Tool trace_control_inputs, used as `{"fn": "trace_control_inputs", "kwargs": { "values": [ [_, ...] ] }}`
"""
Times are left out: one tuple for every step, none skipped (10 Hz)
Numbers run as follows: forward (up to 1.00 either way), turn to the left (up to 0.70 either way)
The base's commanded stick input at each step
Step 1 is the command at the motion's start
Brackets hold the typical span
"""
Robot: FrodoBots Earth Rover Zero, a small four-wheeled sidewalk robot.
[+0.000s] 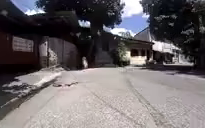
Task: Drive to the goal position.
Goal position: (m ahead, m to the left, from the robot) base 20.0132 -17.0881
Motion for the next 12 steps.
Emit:
{"fn": "trace_control_inputs", "kwargs": {
  "values": [
    [0.85,-0.34],
    [0.85,-0.34],
    [0.85,-0.34],
    [0.85,-0.34],
    [0.85,-0.34],
    [0.85,-0.34],
    [0.85,-0.25],
    [0.85,-0.03],
    [0.85,0.00],
    [0.85,0.00],
    [0.85,0.00],
    [0.85,0.00]
  ]
}}
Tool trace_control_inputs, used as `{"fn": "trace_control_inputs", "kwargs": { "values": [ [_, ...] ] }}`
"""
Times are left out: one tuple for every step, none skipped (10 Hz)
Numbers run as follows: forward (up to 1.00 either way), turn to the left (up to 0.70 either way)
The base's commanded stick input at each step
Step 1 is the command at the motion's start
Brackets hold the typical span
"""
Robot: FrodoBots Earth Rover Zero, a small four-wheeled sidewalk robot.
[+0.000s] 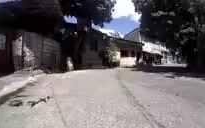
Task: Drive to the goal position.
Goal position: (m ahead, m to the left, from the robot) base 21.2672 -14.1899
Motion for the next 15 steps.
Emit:
{"fn": "trace_control_inputs", "kwargs": {
  "values": [
    [0.85,0.00],
    [0.85,0.00],
    [0.85,0.00],
    [0.85,0.00],
    [0.85,0.00],
    [0.85,0.00],
    [0.85,0.00],
    [0.85,0.00],
    [0.85,0.00],
    [0.85,0.00],
    [0.85,-0.34],
    [0.85,-0.34],
    [0.85,-0.34],
    [0.85,-0.34],
    [0.85,-0.34]
  ]
}}
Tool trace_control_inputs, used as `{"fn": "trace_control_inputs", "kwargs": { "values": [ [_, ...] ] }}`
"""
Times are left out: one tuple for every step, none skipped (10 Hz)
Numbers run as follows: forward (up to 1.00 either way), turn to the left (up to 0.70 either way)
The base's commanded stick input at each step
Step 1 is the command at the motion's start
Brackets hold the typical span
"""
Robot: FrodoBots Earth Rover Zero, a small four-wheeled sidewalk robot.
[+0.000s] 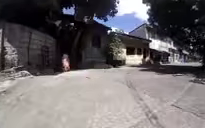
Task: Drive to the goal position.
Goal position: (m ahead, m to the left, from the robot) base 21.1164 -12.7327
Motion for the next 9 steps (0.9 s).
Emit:
{"fn": "trace_control_inputs", "kwargs": {
  "values": [
    [0.85,-0.34],
    [0.85,-0.34],
    [0.85,-0.34],
    [0.85,-0.32],
    [0.85,-0.08],
    [0.85,0.00],
    [0.85,0.00],
    [0.85,0.00],
    [0.85,0.00]
  ]
}}
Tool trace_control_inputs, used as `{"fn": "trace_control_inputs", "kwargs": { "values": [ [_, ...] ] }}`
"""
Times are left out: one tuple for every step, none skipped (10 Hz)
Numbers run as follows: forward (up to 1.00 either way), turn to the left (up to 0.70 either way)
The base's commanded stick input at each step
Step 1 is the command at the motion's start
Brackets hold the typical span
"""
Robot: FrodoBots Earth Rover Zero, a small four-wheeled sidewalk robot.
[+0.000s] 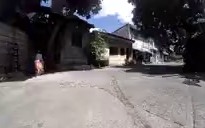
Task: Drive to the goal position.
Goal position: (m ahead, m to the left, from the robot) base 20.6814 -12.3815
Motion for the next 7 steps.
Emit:
{"fn": "trace_control_inputs", "kwargs": {
  "values": [
    [0.85,0.00],
    [0.85,0.00],
    [0.85,0.00],
    [0.85,0.00],
    [0.85,0.00],
    [0.85,0.00],
    [0.85,0.00]
  ]
}}
